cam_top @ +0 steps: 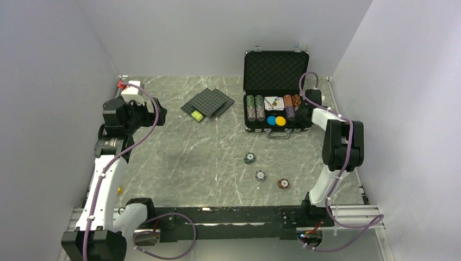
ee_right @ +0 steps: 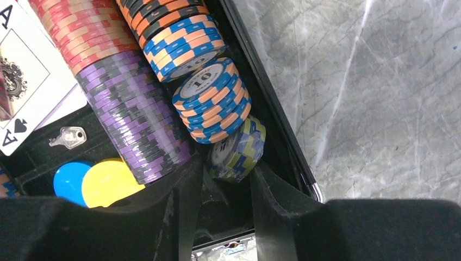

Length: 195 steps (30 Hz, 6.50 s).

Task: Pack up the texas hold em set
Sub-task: Place the poker chip in the chip case.

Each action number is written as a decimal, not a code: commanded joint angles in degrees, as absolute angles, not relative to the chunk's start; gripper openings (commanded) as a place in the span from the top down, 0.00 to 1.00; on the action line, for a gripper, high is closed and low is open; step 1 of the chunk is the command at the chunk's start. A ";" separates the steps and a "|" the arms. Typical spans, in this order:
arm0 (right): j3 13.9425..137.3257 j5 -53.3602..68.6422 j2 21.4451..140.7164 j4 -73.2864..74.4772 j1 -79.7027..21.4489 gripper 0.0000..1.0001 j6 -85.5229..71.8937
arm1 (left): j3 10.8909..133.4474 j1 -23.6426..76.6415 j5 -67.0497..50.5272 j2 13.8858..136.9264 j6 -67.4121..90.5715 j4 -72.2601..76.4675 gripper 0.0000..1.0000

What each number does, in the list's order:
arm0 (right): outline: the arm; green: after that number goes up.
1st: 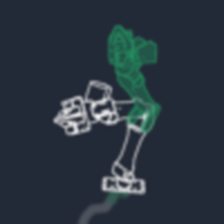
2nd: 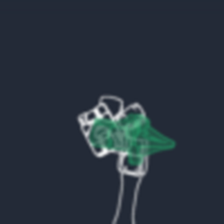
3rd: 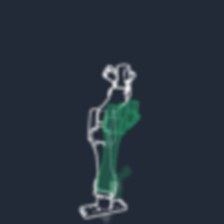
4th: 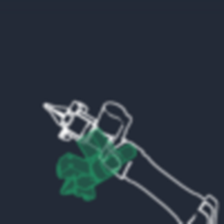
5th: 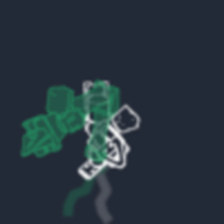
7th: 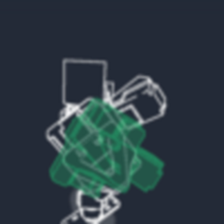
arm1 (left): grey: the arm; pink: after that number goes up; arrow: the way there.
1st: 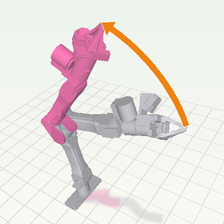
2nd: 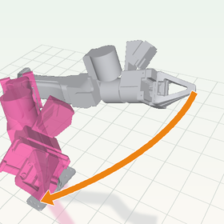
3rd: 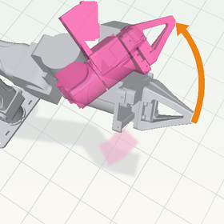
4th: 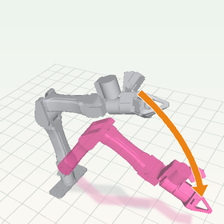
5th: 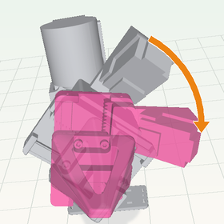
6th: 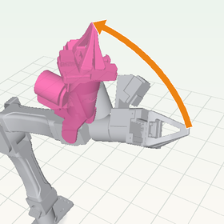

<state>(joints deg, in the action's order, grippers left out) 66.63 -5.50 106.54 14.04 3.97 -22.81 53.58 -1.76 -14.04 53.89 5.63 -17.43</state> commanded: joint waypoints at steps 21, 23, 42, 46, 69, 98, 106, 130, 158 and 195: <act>60.68 -0.26 102.31 -7.39 10.50 0.57 -36.38 | 53.53 -1.49 -13.71 53.44 6.14 -16.53 0.02; 59.86 0.87 101.00 -7.60 10.64 0.57 -36.23 | 53.55 -1.50 -13.71 53.52 6.15 -16.52 0.02; 53.86 -1.81 94.07 1.22 10.03 0.42 -28.40 | 53.61 -1.49 -13.71 53.64 6.24 -16.59 0.02; 53.96 -0.26 94.41 1.38 9.94 0.49 -27.58 | 53.61 -1.54 -13.53 53.53 6.15 -16.61 0.02; 54.78 7.34 98.67 2.37 9.95 0.57 -24.12 | 53.74 -1.49 -12.78 54.94 5.72 -17.01 0.02; 55.95 5.58 100.54 -9.31 9.93 0.62 -36.91 | 53.77 -1.49 -13.19 57.22 5.89 -16.91 0.02; 56.41 6.68 103.00 -11.54 9.89 0.62 -37.52 | 53.66 -1.54 -13.45 57.39 6.06 -16.74 0.02; 53.38 1.23 94.63 -9.30 9.94 0.45 -37.38 | 53.44 -1.53 -14.16 57.06 6.46 -16.48 0.02; 59.51 8.52 103.46 -10.26 9.76 0.40 -42.54 | 53.50 -1.50 -14.06 57.04 6.42 -16.57 0.02; 50.89 4.09 84.99 -4.04 9.78 0.20 -34.46 | 53.16 -0.54 -13.58 56.49 6.17 -16.59 0.02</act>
<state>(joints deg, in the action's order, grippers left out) 52.60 3.46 90.91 -5.04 9.72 -39.22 53.56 -1.58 -13.61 57.25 5.67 -18.26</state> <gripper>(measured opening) 0.797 0.985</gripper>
